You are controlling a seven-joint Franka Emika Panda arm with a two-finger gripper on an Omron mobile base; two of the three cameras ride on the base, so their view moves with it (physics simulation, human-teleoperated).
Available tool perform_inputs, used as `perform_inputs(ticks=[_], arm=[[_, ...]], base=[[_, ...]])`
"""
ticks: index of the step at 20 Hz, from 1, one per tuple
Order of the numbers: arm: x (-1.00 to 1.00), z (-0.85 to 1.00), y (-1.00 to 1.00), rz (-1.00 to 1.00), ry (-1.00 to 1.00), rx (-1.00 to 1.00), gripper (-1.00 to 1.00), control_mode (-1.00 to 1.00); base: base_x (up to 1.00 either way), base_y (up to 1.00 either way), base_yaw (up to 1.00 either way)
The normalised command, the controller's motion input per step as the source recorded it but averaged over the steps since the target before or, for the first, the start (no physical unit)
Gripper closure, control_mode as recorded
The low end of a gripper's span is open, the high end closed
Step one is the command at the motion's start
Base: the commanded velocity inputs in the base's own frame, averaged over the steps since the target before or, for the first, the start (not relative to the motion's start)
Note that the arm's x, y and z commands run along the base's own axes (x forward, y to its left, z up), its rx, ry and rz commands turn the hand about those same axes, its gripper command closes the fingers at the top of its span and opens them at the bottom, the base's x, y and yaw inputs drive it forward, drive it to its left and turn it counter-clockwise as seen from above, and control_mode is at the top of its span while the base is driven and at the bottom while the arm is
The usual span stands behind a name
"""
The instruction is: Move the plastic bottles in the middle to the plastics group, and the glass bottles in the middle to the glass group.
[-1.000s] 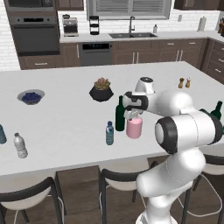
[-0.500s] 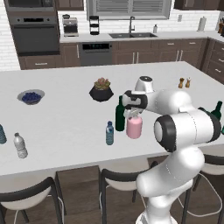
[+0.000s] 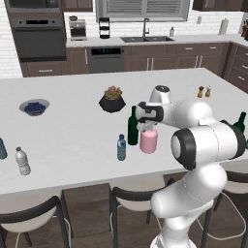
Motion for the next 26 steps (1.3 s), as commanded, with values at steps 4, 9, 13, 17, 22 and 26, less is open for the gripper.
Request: perform_inputs(ticks=[4,9,13,17,22,26], arm=[[0.00,-0.18,0.00,0.00,0.00,0.02,-1.00,-1.00],[0.00,-0.06,0.00,0.00,0.00,0.01,1.00,-1.00],[-0.05,0.01,0.00,0.00,-0.02,0.00,1.00,-1.00],[-0.45,0.23,-0.29,-0.11,-0.04,0.00,1.00,-1.00],[-0.41,0.38,-0.87,-0.19,0.00,0.04,1.00,-1.00],[0.06,0.37,-0.97,-0.15,0.00,0.00,1.00,-1.00]], base=[[0.00,0.00,0.00],[0.00,0.00,0.00],[0.00,0.00,0.00],[0.00,0.00,0.00],[0.00,0.00,0.00],[0.00,0.00,0.00]])
